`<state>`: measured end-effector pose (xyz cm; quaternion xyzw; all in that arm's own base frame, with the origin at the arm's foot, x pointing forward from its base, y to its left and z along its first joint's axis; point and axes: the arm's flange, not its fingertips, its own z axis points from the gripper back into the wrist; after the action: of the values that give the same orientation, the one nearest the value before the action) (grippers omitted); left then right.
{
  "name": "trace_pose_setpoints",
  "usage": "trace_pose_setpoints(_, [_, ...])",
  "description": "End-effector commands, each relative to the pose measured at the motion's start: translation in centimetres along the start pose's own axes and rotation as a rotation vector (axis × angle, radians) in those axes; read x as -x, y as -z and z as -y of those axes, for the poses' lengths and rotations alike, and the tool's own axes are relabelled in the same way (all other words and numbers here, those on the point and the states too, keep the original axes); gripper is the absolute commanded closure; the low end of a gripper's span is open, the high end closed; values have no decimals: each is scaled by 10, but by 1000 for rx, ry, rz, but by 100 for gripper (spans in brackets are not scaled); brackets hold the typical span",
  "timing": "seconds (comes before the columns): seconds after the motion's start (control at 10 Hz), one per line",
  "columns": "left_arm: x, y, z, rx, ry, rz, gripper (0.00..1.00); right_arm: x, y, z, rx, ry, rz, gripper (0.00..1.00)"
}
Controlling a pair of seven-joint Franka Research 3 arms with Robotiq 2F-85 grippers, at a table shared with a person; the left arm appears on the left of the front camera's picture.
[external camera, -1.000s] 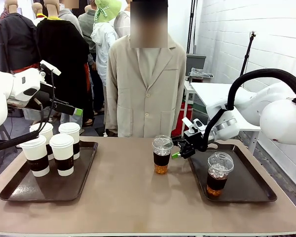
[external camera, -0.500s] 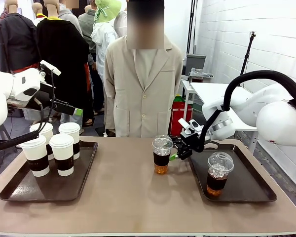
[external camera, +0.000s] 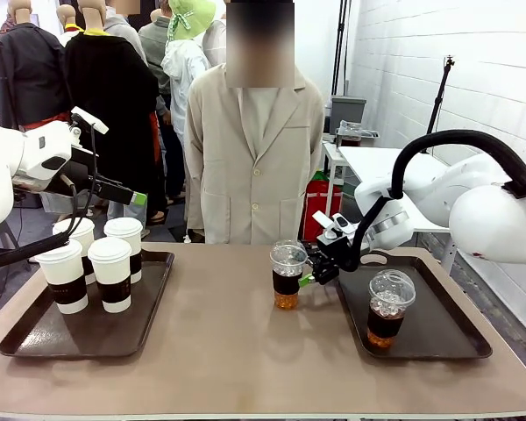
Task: Distribute the coffee onto the tray.
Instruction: Pick up another iced Americano from the middle of the table and place it on the right Handle tray.
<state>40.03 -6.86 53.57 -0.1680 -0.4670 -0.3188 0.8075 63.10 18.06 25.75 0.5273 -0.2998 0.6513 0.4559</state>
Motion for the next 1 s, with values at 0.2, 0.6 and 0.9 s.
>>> trace_pose_setpoints(0.2, [1, 1, 0, -3, -9, -3, 0, -3, 5, 11, -80, 30, 13, 0])
trace_pose_setpoints(0.6, [1, 1, 0, -3, -9, -3, 0, -1, 7, 11, -84, 61, -11, 37])
trace_pose_setpoints(0.9, [1, 1, 0, -3, -9, -3, 0, 3, 6, 12, -62, 55, -24, 37])
